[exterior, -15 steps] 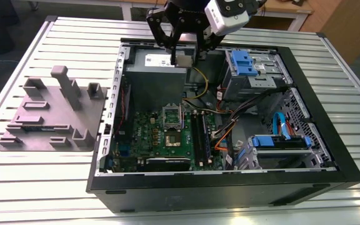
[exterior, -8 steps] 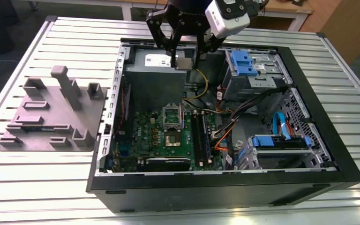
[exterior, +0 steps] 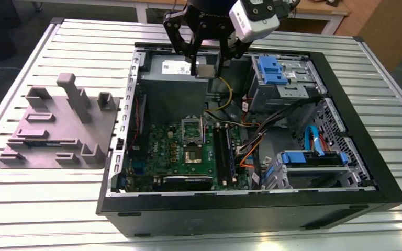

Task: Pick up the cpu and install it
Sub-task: 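Place the cpu into insertion slot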

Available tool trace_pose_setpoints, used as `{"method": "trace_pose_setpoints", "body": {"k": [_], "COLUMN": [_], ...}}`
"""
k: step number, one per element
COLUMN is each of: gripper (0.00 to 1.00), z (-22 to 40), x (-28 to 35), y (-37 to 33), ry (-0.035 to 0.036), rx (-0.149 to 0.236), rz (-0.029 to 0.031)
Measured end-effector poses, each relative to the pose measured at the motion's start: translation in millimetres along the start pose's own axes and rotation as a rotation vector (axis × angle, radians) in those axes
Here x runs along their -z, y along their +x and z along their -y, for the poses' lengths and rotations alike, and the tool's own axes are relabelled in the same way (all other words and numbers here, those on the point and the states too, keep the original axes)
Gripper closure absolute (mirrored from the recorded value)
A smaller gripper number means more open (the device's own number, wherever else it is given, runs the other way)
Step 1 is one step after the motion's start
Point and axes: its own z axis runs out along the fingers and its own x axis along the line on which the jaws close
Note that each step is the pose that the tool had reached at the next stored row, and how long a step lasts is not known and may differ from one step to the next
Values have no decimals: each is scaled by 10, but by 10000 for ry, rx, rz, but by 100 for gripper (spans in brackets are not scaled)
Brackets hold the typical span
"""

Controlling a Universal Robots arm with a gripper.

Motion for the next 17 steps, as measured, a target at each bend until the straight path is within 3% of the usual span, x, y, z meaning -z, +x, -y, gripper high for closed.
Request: {"method": "trace_pose_setpoints", "body": {"k": [10, 17], "gripper": [53, 53], "z": [0, 37], "x": [0, -7], "y": [0, 1], "ry": [68, 65], "rx": [0, 5], "rz": [2, 2]}}
